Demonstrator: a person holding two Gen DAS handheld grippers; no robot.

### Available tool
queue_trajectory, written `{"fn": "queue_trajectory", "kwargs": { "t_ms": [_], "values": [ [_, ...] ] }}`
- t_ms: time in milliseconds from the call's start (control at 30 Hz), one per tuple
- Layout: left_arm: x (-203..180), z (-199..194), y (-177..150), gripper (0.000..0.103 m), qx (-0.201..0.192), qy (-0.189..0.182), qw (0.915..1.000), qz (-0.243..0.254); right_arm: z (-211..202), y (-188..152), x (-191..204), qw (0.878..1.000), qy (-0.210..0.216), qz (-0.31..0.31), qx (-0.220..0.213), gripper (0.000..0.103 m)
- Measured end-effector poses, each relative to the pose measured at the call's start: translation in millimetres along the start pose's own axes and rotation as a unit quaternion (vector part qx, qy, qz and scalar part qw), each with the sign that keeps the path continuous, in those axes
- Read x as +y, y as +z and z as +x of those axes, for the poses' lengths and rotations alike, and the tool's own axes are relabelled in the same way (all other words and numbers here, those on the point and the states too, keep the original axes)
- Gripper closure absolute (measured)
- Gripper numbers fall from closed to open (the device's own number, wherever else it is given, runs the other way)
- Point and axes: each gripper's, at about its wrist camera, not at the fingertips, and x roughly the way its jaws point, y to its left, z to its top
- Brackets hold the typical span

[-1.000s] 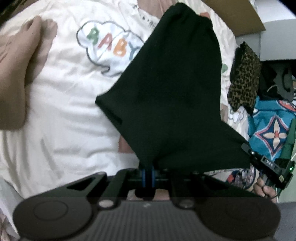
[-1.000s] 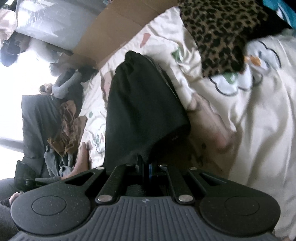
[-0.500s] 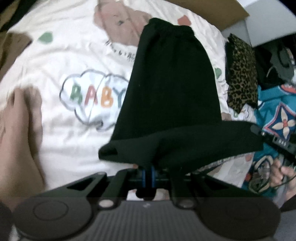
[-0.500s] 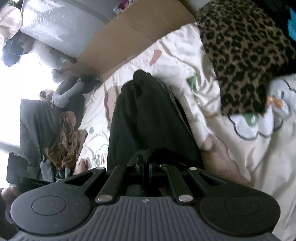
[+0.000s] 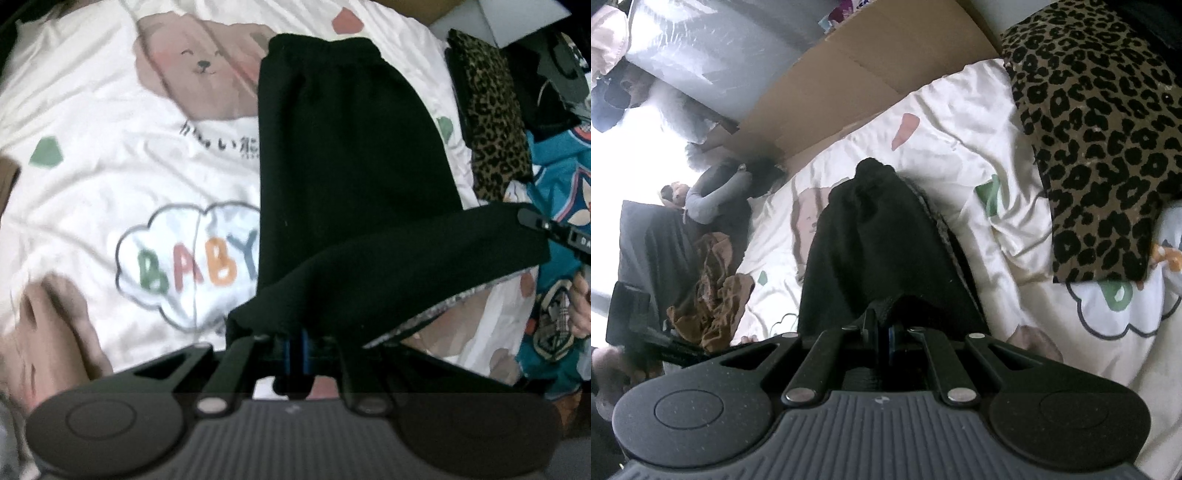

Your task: Fold clothes

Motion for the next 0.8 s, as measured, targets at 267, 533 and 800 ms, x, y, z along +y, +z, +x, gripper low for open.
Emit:
{"fn": "queue_trajectory", "kwargs": {
  "t_ms": [267, 533, 800],
  "values": [
    [20.2, 18.6, 33.6, 0.096, 0.001, -0.005, 0.9996, 0.028, 25.8, 10.0, -10.8, 1.000, -0.005, 0.006, -0.010, 0.100],
    [43.8, 28.5, 44.4, 0.096, -0.018, -0.044, 0.9985, 0.026, 43.1, 15.2, -14.0, 0.999, -0.017, -0.006, -0.042, 0.100],
    [57.7, 16.2, 44.0, 0.096, -0.066, -0.090, 0.9935, 0.022, 49.4, 15.6, -20.3, 0.998, -0.019, 0.010, -0.066, 0.100]
  ]
}}
